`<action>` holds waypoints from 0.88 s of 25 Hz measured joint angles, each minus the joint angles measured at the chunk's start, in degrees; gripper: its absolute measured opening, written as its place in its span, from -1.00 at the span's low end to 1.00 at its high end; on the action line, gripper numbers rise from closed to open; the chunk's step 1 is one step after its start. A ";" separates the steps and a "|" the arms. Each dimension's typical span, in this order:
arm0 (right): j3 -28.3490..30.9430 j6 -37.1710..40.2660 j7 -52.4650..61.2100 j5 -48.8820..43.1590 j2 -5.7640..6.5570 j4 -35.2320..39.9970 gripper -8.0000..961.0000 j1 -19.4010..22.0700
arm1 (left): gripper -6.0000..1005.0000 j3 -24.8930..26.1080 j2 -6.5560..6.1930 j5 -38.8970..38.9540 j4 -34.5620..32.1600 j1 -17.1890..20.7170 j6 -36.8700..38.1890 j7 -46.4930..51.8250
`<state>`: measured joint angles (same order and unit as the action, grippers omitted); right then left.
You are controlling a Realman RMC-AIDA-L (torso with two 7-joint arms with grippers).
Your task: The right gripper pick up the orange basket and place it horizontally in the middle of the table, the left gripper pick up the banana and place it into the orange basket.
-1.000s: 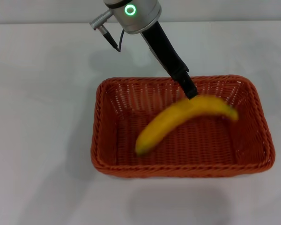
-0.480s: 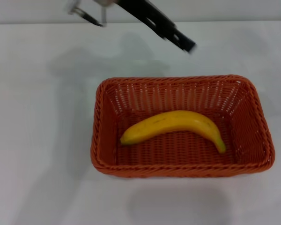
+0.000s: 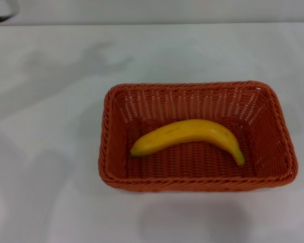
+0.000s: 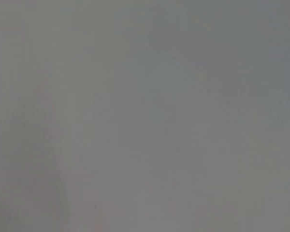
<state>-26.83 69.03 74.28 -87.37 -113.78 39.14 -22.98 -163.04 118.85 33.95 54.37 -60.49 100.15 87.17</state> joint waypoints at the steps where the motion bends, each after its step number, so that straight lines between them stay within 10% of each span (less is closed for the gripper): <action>1: 0.02 0.70 -0.86 1.12 -0.03 -0.16 0.57 0.24 | 0.78 0.02 0.07 4.25 0.51 3.22 0.45 -0.91; 13: 0.14 9.81 -17.85 17.71 -0.88 -10.96 0.57 2.39 | 0.78 0.12 0.29 35.61 -17.33 36.92 -1.88 -20.93; 22: 0.11 13.78 -23.35 21.46 -1.04 -16.88 0.57 3.06 | 0.78 0.27 0.29 47.32 -33.65 46.58 -4.77 -36.51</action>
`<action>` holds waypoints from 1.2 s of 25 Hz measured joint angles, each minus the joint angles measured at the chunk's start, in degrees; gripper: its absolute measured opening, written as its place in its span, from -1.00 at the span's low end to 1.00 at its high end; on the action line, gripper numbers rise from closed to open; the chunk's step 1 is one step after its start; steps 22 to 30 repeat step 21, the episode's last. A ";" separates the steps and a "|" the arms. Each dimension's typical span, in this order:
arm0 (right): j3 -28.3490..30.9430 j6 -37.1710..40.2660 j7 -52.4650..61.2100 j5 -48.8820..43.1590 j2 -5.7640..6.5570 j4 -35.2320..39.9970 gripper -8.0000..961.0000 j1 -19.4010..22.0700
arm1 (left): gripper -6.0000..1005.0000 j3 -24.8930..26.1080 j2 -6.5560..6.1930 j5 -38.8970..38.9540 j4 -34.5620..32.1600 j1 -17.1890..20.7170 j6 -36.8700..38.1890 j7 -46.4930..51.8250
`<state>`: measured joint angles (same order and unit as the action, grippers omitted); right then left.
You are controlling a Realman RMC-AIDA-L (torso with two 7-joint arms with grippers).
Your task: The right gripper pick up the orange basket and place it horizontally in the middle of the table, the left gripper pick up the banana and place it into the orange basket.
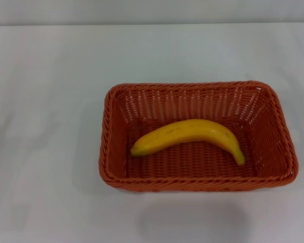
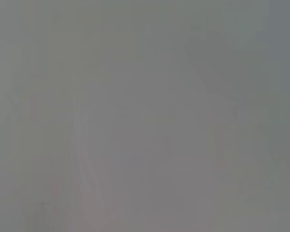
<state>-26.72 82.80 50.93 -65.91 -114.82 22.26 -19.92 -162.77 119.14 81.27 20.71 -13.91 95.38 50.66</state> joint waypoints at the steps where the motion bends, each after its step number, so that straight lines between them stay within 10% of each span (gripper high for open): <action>1: 0.00 0.09 -0.14 0.01 0.00 -0.30 0.57 0.13 | 0.78 0.00 -0.03 0.39 -0.47 -0.04 -0.58 -0.59; 30: 0.09 2.80 -5.13 4.34 -0.04 -5.64 0.57 1.85 | 0.78 -0.02 -0.18 9.27 -5.36 -2.95 -1.35 -3.74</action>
